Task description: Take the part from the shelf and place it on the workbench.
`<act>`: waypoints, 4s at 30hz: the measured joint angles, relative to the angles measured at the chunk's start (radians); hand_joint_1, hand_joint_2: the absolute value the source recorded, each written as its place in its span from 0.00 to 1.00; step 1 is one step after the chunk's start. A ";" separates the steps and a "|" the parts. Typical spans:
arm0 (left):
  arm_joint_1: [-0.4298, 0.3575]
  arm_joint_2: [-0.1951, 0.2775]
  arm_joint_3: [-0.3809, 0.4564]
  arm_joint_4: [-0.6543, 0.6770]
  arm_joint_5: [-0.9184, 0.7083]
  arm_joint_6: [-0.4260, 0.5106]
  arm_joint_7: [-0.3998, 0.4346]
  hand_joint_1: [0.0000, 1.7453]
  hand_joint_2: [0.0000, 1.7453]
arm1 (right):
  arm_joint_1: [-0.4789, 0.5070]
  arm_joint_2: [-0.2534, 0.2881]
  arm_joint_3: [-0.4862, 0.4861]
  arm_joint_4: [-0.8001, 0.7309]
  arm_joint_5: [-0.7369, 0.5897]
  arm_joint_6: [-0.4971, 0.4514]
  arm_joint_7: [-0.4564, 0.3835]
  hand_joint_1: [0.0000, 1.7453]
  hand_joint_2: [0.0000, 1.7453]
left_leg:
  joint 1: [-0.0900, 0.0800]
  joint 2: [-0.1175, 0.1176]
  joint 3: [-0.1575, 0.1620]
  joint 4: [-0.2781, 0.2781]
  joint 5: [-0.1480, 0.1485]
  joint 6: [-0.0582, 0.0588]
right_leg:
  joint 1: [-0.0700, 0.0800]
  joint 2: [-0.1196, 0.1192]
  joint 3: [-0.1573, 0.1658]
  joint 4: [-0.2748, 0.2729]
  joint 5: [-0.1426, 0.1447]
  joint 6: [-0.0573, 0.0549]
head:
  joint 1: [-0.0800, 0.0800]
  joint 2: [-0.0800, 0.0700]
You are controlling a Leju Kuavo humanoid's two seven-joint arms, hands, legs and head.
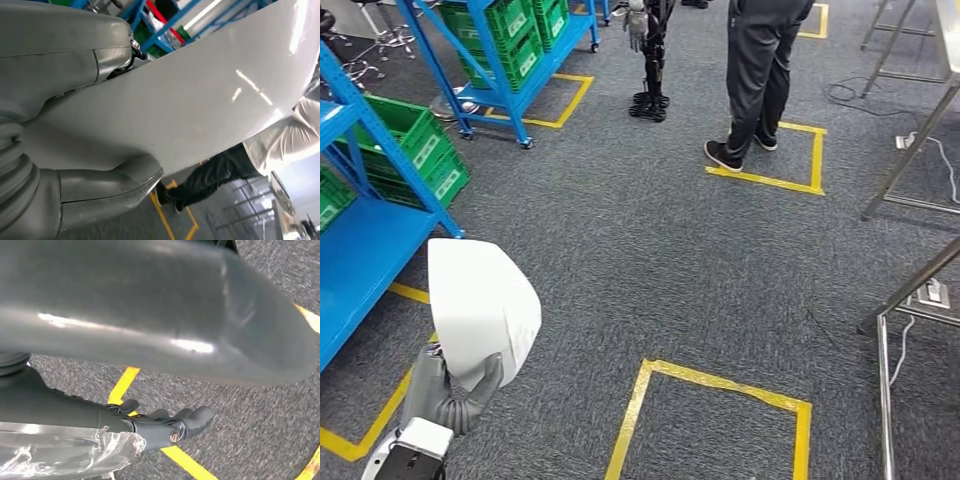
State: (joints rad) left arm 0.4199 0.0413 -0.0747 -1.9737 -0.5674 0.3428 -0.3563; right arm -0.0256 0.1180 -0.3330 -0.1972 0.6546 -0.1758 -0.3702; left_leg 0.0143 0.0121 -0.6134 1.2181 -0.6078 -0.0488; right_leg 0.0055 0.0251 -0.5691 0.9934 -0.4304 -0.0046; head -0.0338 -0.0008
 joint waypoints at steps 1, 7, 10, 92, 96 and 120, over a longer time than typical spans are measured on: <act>0.001 0.000 0.000 0.001 0.000 0.000 0.000 0.96 1.00 | 0.000 0.000 0.000 0.000 0.001 -0.001 0.000 0.00 0.00 | -0.003 -0.005 -0.029 0.044 -0.003 0.004 | 0.003 0.014 0.000 0.000 -0.002 -0.003 | -0.001 0.000; -0.002 -0.002 0.003 0.013 0.003 -0.006 -0.002 0.96 1.00 | -0.007 0.005 0.000 0.000 0.001 -0.008 0.021 0.00 0.00 | -0.005 -0.088 0.051 -0.216 0.162 0.026 | 0.017 0.098 0.011 0.007 -0.028 0.001 | 0.000 0.000; -0.011 -0.005 0.016 0.024 0.008 -0.016 -0.010 0.96 1.00 | -0.011 0.018 0.000 -0.001 0.003 -0.025 0.061 0.00 0.00 | -0.005 -0.074 0.075 -0.249 0.140 0.038 | 0.017 0.110 0.011 0.021 -0.034 0.011 | 0.000 0.000; 0.011 -0.055 0.100 0.039 -0.075 -0.032 -0.018 0.96 1.00 | -0.022 0.062 -0.025 0.003 -0.010 -0.010 0.083 0.00 0.00 | 0.004 -0.001 -0.022 0.021 -0.021 -0.001 | -0.020 0.011 -0.065 0.058 -0.007 0.014 | -0.006 0.000; 0.012 -0.055 0.099 0.040 -0.078 -0.032 -0.018 0.96 1.00 | -0.020 0.062 -0.026 0.003 -0.010 -0.011 0.083 0.00 0.00 | 0.000 -0.029 -0.016 -0.055 0.081 0.021 | -0.017 0.069 -0.061 0.058 -0.006 0.014 | -0.006 0.000; -0.013 -0.053 0.081 0.041 -0.064 -0.011 -0.022 0.96 1.00 | -0.046 0.055 -0.026 -0.003 -0.006 -0.025 0.072 0.00 0.00 | -0.004 0.029 0.047 -0.145 0.069 0.000 | -0.013 -0.031 -0.020 0.029 -0.016 0.015 | 0.000 0.000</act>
State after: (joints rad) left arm 0.4068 -0.0120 0.0062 -1.9325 -0.6318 0.3315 -0.3784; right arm -0.0712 0.1728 -0.3589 -0.2002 0.6482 -0.2011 -0.2985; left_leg 0.0099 0.0410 -0.5661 1.0727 -0.5387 -0.0492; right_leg -0.0072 -0.0061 -0.5892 1.0225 -0.4468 0.0104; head -0.0342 -0.0011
